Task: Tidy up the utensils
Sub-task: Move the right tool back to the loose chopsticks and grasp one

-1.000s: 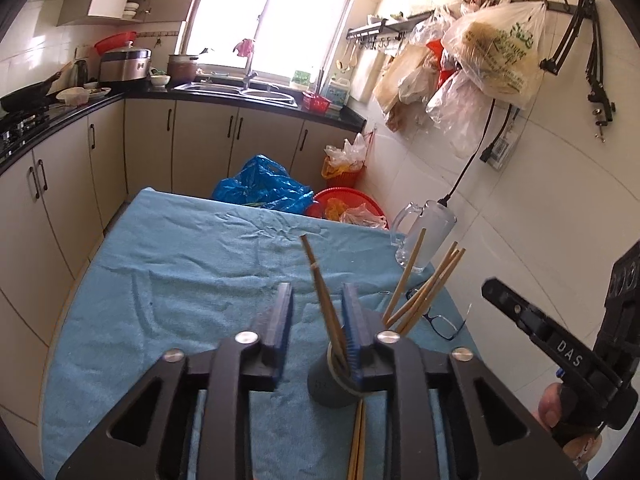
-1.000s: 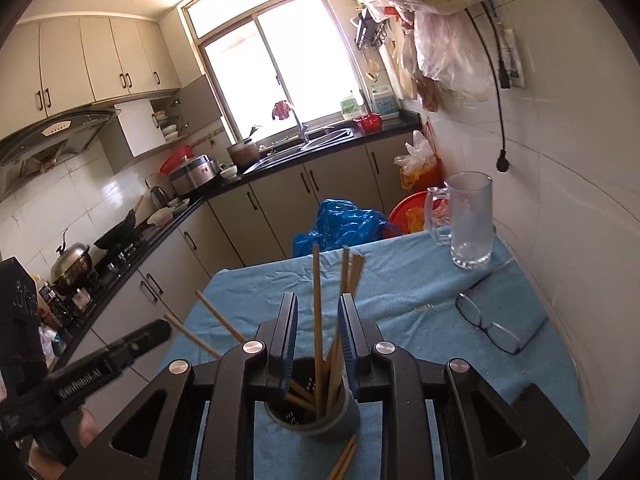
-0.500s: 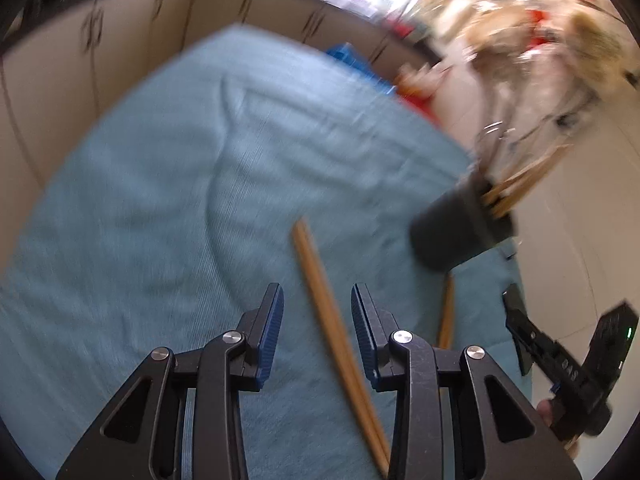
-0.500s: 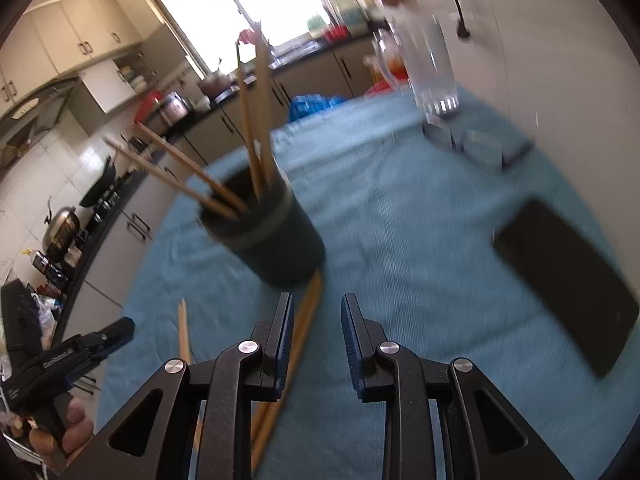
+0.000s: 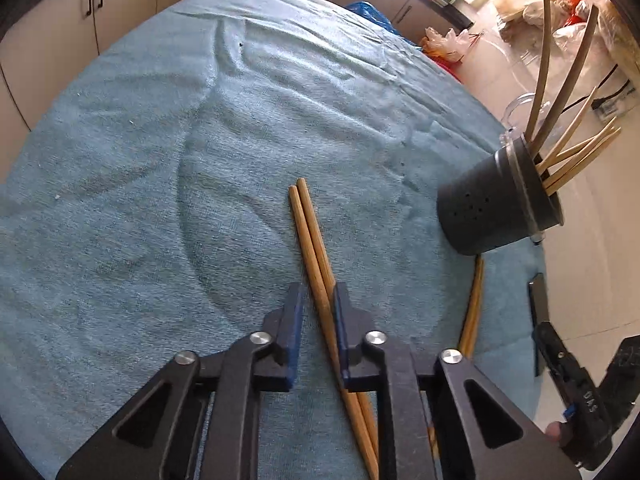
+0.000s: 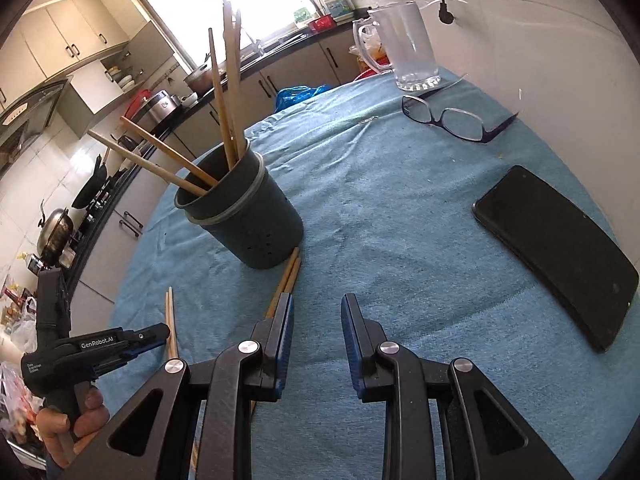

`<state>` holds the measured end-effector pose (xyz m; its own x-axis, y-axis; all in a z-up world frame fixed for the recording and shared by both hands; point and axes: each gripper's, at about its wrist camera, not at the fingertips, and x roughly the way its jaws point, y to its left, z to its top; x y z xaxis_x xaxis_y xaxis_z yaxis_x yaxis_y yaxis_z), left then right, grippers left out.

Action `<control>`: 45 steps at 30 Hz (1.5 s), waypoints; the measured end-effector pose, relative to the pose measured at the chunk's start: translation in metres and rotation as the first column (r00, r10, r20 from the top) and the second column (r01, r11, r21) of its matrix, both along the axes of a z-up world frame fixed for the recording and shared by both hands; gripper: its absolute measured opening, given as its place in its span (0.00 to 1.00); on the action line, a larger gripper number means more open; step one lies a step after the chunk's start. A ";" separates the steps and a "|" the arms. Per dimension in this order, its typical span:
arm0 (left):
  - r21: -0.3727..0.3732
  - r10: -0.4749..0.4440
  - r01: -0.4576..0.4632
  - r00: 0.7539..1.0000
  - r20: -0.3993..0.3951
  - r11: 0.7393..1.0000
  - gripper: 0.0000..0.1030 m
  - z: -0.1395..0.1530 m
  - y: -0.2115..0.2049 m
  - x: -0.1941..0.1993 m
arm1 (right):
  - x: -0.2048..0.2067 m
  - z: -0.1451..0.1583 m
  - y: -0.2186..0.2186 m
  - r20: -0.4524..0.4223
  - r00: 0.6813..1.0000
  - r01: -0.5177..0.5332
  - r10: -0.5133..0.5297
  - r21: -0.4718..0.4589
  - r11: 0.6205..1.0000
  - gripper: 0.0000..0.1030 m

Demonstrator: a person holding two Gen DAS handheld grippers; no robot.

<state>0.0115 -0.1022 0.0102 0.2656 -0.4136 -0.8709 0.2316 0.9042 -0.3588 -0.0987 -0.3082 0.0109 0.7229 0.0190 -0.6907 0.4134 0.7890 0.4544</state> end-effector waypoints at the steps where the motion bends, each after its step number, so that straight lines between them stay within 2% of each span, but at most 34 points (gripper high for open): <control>1: 0.011 -0.001 0.001 1.000 0.005 1.000 0.10 0.001 0.000 -0.001 | 0.000 0.000 0.000 -0.001 1.000 0.001 -0.001 0.001 1.000 0.25; 6: 0.048 -0.007 0.006 1.000 0.026 0.999 0.11 0.002 0.002 -0.003 | 0.000 -0.001 -0.001 -0.004 1.000 0.000 0.000 0.004 1.000 0.25; 9: 0.108 -0.016 0.012 0.999 0.041 0.994 0.15 0.004 -0.005 -0.001 | 0.000 -0.001 0.001 -0.016 1.000 -0.001 0.001 0.000 1.000 0.25; 13: 0.209 -0.048 0.027 0.994 0.098 0.978 0.14 0.005 -0.021 -0.005 | 0.012 -0.004 0.005 -0.080 0.997 -0.001 0.001 -0.006 1.000 0.25; 15: 0.224 -0.049 0.023 0.992 0.113 0.974 0.11 0.005 -0.020 -0.009 | 0.023 -0.008 0.008 -0.118 0.993 -0.007 0.008 0.003 1.000 0.25; 24: 0.177 -0.043 0.026 0.995 0.095 0.984 0.10 0.006 0.004 -0.017 | 0.060 -0.032 0.020 -0.243 0.968 -0.044 0.061 0.076 0.996 0.25; 28: 0.181 -0.049 0.029 0.993 0.108 0.983 0.11 0.005 0.004 -0.018 | 0.069 -0.030 0.030 -0.266 0.962 -0.059 0.068 0.041 0.997 0.25; 29: 0.182 -0.051 0.030 0.993 0.111 0.983 0.11 0.005 0.004 -0.019 | 0.073 -0.028 0.035 -0.285 0.956 -0.070 0.068 0.002 0.998 0.25; 34: 0.189 -0.050 0.026 0.991 0.120 0.982 0.11 0.005 0.000 -0.018 | 0.086 -0.026 0.050 -0.336 0.940 -0.091 0.060 -0.077 0.993 0.25; 37: 0.215 -0.057 0.027 0.989 0.137 0.976 0.11 0.005 -0.005 -0.019 | 0.097 -0.022 0.062 -0.388 0.921 -0.108 0.029 -0.184 0.977 0.25; 38: 0.224 -0.061 0.028 0.988 0.144 0.974 0.11 0.005 -0.006 -0.019 | 0.103 -0.026 0.066 -0.422 0.906 -0.132 0.036 -0.202 0.970 0.23; 40: 0.232 -0.070 0.033 0.985 0.156 0.972 0.11 0.006 -0.007 -0.021 | 0.104 -0.021 0.072 -0.419 0.907 -0.161 0.036 -0.267 0.950 0.19; 42: 0.223 -0.076 0.040 0.985 0.156 0.974 0.11 0.005 -0.004 -0.021 | 0.101 -0.015 0.074 -0.415 0.908 -0.176 0.055 -0.258 0.950 0.12; 45: 0.189 -0.073 0.047 0.988 0.135 0.981 0.11 0.006 0.003 -0.021 | 0.088 -0.007 0.064 -0.392 0.918 -0.143 0.057 -0.193 0.971 0.09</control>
<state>-0.0097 -0.0997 0.0160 0.3708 -0.2679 -0.8892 0.3239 0.9347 -0.1465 -0.0110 -0.2439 0.0037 0.4061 -0.1013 -0.9082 0.4345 0.8957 0.0944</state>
